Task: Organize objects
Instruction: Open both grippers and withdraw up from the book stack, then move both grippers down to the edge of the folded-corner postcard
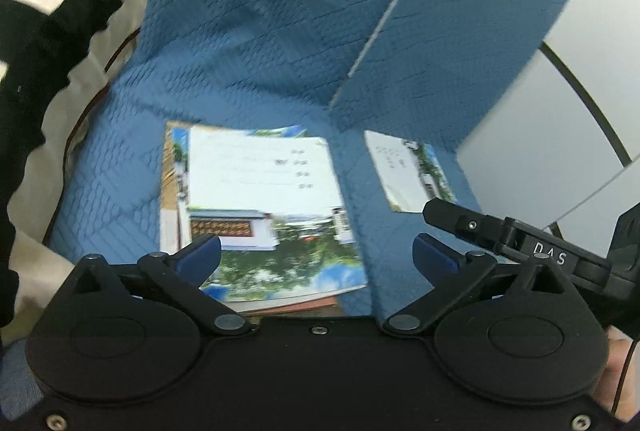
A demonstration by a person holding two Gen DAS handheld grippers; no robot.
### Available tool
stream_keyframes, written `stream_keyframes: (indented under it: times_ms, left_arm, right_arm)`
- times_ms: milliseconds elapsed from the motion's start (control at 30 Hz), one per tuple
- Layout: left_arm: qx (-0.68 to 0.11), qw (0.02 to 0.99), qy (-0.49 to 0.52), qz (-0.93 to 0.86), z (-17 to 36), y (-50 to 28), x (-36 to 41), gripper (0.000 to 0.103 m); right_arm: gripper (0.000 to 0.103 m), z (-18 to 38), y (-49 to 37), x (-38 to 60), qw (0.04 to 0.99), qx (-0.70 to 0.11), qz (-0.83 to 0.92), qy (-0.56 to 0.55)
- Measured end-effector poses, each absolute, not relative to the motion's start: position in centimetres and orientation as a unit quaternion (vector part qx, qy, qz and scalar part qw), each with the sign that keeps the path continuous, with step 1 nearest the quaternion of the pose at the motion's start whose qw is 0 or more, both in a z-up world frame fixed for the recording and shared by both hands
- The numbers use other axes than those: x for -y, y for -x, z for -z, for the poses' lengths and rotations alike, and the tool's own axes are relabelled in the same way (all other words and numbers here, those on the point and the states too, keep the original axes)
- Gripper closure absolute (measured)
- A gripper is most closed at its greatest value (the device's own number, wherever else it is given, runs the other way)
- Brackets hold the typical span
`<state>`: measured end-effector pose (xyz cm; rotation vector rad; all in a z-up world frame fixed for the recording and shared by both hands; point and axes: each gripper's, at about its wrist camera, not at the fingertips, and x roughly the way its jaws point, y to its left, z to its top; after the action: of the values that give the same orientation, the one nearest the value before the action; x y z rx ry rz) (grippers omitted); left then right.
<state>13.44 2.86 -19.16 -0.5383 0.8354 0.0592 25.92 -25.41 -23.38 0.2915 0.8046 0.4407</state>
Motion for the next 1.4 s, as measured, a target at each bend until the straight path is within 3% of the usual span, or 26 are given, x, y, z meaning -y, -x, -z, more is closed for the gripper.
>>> stream_keyframes:
  times_ms: [533, 1400]
  left_arm:
    - [-0.362, 0.908, 0.209, 0.003, 14.8, -11.6, 5.5, 0.001]
    - [-0.388, 0.896, 0.212, 0.046, 18.3, -12.4, 15.9, 0.001]
  right_arm:
    - [0.019, 18.4, -20.0, 31.6, 0.918, -0.336, -0.183, -0.101]
    - [0.019, 22.6, -13.5, 43.8, 0.929, -0.330, -0.099, -0.137]
